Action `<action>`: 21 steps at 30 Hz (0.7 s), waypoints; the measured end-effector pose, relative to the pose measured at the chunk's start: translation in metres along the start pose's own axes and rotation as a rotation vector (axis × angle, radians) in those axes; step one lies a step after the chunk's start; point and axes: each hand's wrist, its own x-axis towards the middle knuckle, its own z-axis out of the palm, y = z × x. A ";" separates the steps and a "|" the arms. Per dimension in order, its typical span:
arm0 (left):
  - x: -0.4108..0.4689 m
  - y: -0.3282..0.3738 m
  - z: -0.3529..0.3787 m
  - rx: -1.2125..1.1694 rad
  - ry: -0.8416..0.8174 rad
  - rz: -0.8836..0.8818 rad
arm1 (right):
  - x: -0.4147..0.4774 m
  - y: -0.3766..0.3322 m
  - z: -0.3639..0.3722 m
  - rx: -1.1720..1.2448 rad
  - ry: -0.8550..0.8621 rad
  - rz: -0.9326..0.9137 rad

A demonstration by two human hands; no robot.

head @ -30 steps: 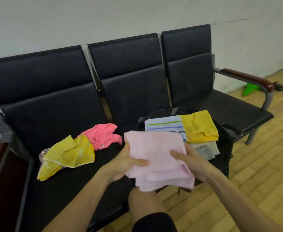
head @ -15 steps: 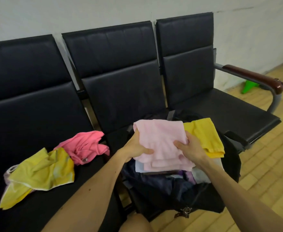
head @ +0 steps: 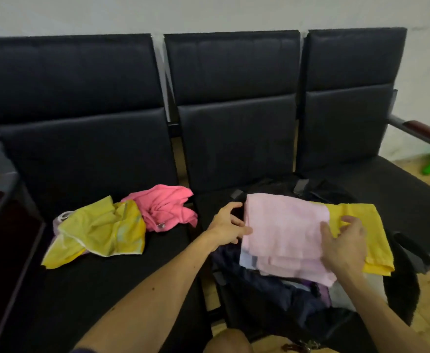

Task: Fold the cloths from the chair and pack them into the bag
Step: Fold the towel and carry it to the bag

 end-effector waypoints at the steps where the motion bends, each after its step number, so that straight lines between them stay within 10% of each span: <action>1: -0.008 -0.008 -0.015 -0.013 0.050 0.009 | -0.008 -0.012 0.003 -0.007 0.095 -0.087; 6: -0.051 -0.064 -0.082 -0.008 0.231 0.001 | -0.071 -0.066 0.043 0.061 0.153 -0.485; 12: -0.082 -0.153 -0.165 0.067 0.496 -0.225 | -0.173 -0.101 0.155 0.168 -0.317 -0.787; 21: -0.083 -0.249 -0.233 -0.216 0.767 -0.525 | -0.253 -0.161 0.315 -0.035 -0.858 -0.335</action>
